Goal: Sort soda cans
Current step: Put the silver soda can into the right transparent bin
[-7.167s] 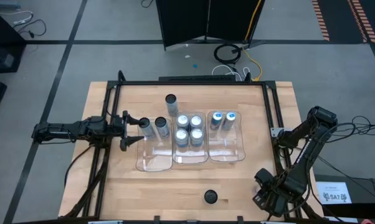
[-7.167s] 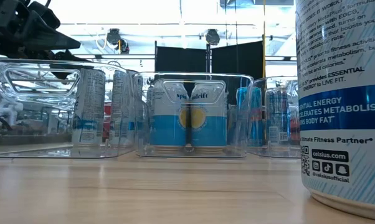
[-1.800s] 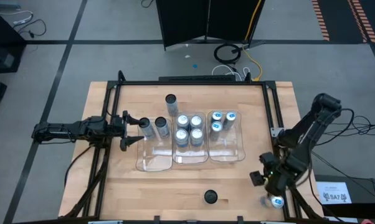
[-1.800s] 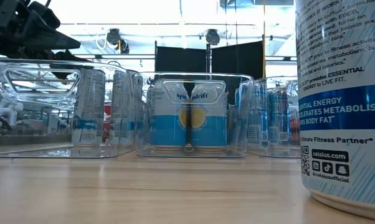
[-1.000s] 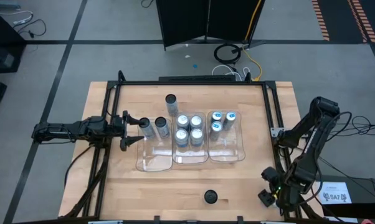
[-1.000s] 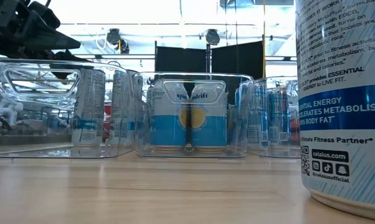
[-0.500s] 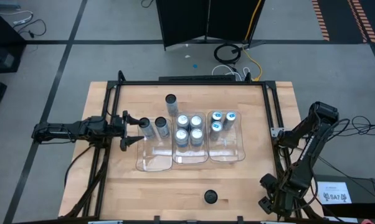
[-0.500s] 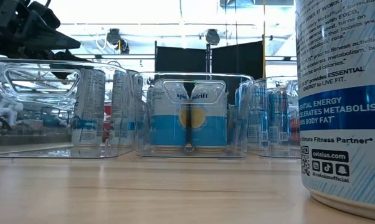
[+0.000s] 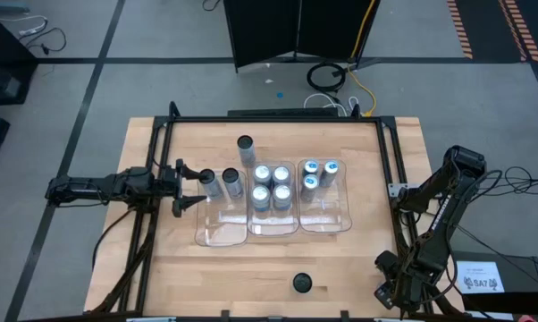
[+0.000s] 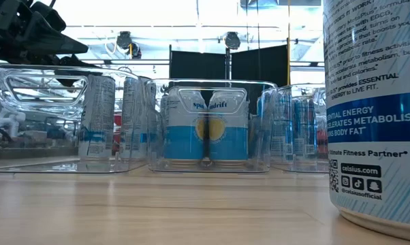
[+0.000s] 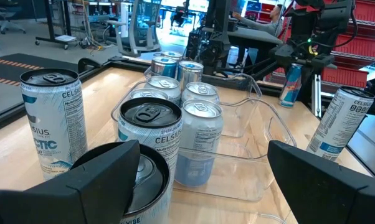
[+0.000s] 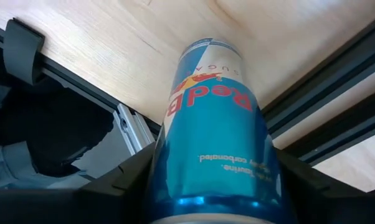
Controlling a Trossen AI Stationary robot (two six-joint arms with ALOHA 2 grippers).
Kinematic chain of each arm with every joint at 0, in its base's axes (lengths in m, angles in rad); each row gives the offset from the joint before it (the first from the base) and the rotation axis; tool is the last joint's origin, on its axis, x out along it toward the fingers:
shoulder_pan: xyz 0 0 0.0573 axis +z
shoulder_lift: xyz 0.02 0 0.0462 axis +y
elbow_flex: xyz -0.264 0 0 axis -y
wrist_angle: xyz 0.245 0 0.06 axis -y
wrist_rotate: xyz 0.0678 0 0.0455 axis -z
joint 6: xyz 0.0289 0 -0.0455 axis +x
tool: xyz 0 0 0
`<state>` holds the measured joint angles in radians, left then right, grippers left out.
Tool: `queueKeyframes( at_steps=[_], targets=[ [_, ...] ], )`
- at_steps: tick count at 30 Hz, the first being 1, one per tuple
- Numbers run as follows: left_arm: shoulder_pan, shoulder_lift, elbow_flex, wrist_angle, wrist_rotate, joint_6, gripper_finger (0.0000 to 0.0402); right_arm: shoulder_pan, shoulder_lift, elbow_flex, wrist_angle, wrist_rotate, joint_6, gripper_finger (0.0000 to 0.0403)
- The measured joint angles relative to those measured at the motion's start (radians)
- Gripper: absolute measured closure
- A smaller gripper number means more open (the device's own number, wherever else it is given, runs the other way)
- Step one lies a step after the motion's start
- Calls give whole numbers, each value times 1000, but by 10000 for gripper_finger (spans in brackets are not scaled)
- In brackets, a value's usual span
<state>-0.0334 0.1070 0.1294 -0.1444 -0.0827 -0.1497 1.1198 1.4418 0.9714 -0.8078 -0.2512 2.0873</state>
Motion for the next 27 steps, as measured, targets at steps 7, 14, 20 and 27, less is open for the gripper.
queueKeyframes(
  at_steps=[7,14,20,27],
  targets=[
    [0,0,0,0,0,0,39,-2,-28,-2,-18,101,-35,185],
    [0,0,0,0,0,0,39,-3,-151,-2,-22,488,-148,185],
    [0,0,0,0,0,0,39,-66,-306,-2,-147,818,-290,185],
    [0,0,0,0,0,0,39,-313,-482,-1,-241,822,-472,185]
  ],
)
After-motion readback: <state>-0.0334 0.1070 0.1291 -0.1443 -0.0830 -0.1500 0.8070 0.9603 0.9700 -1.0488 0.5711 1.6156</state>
